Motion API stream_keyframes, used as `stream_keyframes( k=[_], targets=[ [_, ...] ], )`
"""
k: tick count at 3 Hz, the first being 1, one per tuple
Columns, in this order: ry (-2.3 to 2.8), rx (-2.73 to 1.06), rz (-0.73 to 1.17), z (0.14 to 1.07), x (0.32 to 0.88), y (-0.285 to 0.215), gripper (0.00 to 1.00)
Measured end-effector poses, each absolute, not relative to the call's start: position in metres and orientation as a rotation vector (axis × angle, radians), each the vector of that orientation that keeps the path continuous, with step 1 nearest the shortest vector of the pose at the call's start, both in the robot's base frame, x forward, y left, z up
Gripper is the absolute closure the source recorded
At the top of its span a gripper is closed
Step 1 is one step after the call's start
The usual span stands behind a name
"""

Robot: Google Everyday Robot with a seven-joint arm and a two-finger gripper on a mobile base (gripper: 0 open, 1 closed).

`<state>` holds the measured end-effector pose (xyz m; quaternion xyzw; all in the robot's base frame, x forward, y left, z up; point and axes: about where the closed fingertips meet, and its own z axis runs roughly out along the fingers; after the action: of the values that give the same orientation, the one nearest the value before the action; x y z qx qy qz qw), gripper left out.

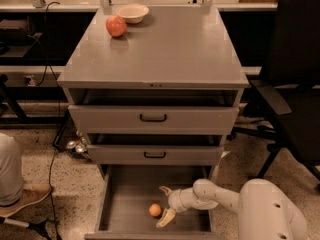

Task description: Pick orange from bottom drawer and place on counter

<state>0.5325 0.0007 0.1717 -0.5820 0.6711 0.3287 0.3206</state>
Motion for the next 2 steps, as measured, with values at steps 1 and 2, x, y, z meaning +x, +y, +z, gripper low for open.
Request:
stream_keyframes(
  k=[1, 2],
  targets=[
    [1.696, -1.591, 0.851, 0.1570, 0.5248, 0.0151, 0.00],
    [1.665, -1.623, 0.853, 0.1477, 0.5211, 0.0230, 0.00]
  ],
)
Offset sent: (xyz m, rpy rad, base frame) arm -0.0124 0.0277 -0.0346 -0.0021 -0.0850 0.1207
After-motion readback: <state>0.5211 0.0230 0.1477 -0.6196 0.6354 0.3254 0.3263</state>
